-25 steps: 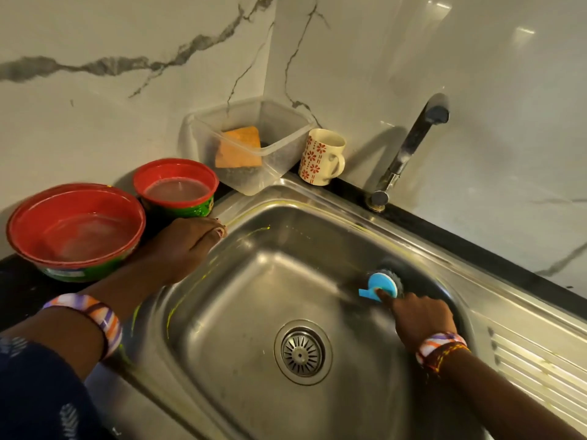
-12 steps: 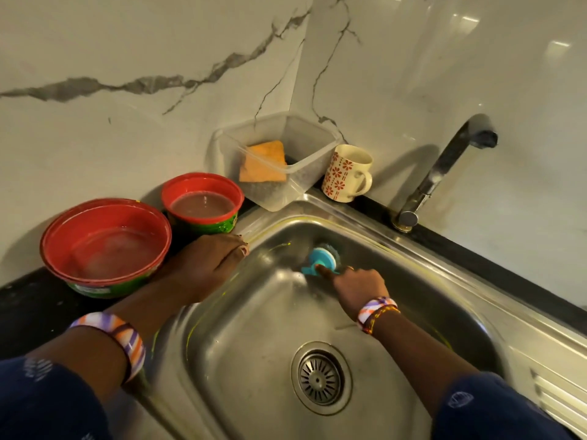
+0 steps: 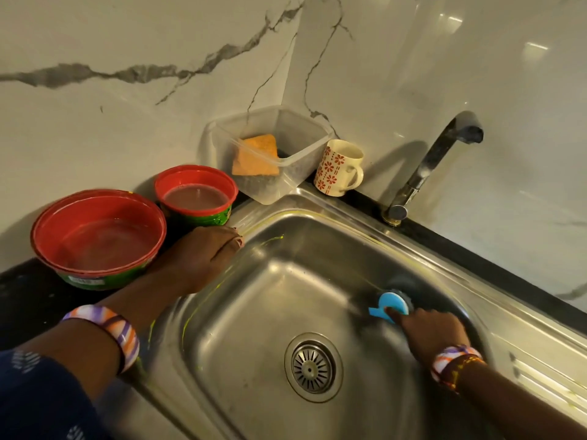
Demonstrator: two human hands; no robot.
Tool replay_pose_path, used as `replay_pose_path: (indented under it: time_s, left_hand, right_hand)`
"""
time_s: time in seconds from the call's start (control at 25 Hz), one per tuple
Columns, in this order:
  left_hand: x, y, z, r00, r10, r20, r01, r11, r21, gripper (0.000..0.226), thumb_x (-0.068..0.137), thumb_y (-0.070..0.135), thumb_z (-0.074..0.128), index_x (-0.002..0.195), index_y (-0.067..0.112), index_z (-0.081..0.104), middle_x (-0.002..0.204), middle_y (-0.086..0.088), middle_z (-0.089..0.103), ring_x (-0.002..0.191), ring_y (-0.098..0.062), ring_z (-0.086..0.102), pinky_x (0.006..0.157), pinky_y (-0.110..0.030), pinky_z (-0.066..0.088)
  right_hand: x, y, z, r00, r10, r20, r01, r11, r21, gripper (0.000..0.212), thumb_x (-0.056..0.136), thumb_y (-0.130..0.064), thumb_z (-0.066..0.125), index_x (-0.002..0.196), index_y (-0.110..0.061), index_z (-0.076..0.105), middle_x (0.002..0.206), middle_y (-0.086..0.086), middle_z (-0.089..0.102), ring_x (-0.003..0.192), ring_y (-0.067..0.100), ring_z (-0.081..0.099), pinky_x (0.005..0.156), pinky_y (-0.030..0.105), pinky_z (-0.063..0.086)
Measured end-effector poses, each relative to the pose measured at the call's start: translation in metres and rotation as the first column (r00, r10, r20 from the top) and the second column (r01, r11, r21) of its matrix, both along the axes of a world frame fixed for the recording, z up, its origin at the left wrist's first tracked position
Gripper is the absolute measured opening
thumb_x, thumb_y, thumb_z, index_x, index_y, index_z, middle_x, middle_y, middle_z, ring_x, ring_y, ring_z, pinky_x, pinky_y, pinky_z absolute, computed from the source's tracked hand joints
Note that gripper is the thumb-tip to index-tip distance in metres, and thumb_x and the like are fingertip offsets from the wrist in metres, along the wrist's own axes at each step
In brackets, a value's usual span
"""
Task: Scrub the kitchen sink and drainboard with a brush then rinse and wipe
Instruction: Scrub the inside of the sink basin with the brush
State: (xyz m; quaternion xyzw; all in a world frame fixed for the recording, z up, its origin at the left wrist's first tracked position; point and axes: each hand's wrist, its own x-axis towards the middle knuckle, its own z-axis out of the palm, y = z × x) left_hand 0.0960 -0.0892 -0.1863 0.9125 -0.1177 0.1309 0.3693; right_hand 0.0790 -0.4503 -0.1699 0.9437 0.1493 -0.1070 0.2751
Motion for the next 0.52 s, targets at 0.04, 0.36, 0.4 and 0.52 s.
replay_pose_path:
  time_s: [0.04, 0.36, 0.4, 0.52]
  left_hand:
    - [0.000, 0.001, 0.000, 1.000, 0.006, 0.008, -0.006, 1.000, -0.003, 0.068, 0.078, 0.057, 0.028, 0.099, 0.008, 0.071, 0.102, -0.004, 0.071, 0.097, -0.016, 0.063, 0.089, -0.028, 0.045]
    - [0.004, 0.002, -0.006, 0.999, 0.005, 0.042, -0.008, 0.997, 0.077, 0.065, 0.083, 0.052, 0.026, 0.091, 0.002, 0.068, 0.094, -0.010, 0.070, 0.089, -0.017, 0.060, 0.084, -0.031, 0.040]
    - [0.004, 0.004, -0.006, 0.999, 0.006, 0.038, -0.009, 0.996, 0.086, 0.066, 0.084, 0.053, 0.026, 0.090, 0.002, 0.067, 0.094, -0.010, 0.070, 0.089, -0.020, 0.061, 0.084, -0.035, 0.041]
    - [0.003, 0.002, -0.006, 0.998, 0.014, 0.053, -0.019, 0.996, 0.086, 0.066, 0.083, 0.054, 0.026, 0.091, 0.003, 0.067, 0.094, -0.009, 0.069, 0.090, -0.022, 0.063, 0.084, -0.039, 0.043]
  right_hand:
    - [0.009, 0.015, -0.005, 0.999, 0.031, 0.022, -0.031, 0.999, 0.026, 0.051, 0.101, -0.030, 0.030, 0.148, -0.035, 0.011, 0.116, 0.002, 0.061, 0.101, 0.019, 0.063, 0.082, 0.029, 0.048]
    - [0.074, 0.094, -0.020, 0.960, 0.269, 0.074, -0.276, 0.953, 0.123, 0.064, 0.100, -0.014, 0.024, 0.143, -0.044, -0.011, 0.116, 0.015, 0.056, 0.094, 0.031, 0.064, 0.063, 0.035, 0.041]
    - [0.065, 0.075, -0.026, 0.973, 0.230, 0.014, -0.231, 0.969, 0.089, 0.061, 0.100, -0.015, 0.022, 0.144, -0.044, -0.009, 0.116, 0.012, 0.057, 0.097, 0.029, 0.064, 0.067, 0.035, 0.045]
    - [0.031, 0.022, -0.034, 0.989, 0.100, -0.108, -0.097, 0.995, 0.032, 0.054, 0.101, -0.021, 0.023, 0.147, -0.042, 0.003, 0.120, 0.007, 0.058, 0.106, 0.026, 0.061, 0.082, 0.034, 0.048]
